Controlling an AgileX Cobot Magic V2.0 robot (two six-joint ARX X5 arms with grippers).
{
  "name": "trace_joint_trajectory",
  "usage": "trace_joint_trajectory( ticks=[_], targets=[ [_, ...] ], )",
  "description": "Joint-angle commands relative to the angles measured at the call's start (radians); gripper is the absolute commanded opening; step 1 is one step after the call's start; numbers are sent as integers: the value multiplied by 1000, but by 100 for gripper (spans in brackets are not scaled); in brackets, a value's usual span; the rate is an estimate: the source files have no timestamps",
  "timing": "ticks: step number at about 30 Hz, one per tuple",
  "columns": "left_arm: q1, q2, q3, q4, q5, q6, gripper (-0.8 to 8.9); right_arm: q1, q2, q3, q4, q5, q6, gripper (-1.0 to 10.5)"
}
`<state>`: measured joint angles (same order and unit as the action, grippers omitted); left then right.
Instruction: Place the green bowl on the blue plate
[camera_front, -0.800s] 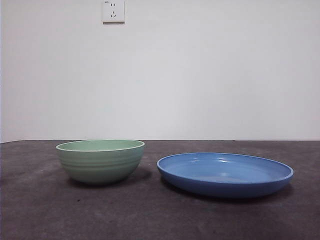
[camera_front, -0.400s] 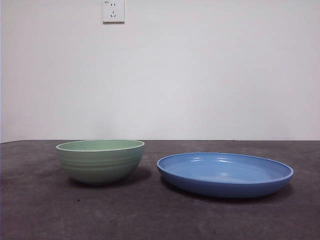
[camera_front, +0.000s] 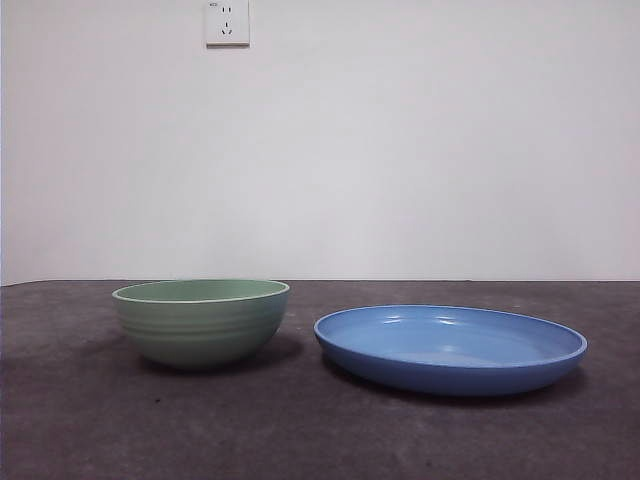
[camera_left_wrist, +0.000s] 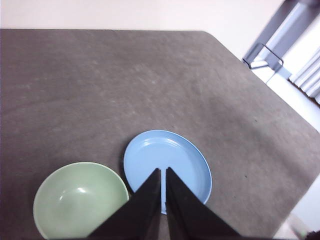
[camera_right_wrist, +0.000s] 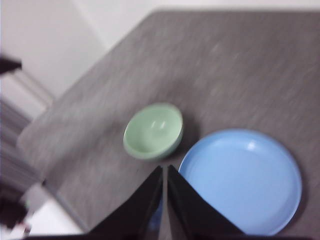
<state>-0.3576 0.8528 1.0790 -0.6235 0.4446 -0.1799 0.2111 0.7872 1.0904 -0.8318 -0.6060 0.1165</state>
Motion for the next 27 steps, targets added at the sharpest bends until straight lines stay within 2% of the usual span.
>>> trace_joint_trajectory(
  ticks=[1,8,10,14,18,20,22,27],
  targets=[
    [-11,5,21,6,6,23,19,3,11,15,-31,-16,-82,11],
    [-11,11,21,-16,5,65,53,3,8,15,-34,-15,-82,19],
    [-11,11,21,-16,5,65,153,3,9,15,-34,-15,-82,87],
    [-11,11,21,-16,5,64,458,3,9,15,-35,-15,-75,355],
    [-11,11,21,-18,5,60,612,3,9,15,-38,-14,-61,572],
    [-11,11,21,-20,5,43,639,3,9,15,-37,-15,-53,624],
    [-11,11,21,-31,5,18,638,3,9,15,-36,-16,-53,624],
    [-4,33,23,-98,5,-117,623,3,8,15,-35,-25,-45,624]
  ],
)
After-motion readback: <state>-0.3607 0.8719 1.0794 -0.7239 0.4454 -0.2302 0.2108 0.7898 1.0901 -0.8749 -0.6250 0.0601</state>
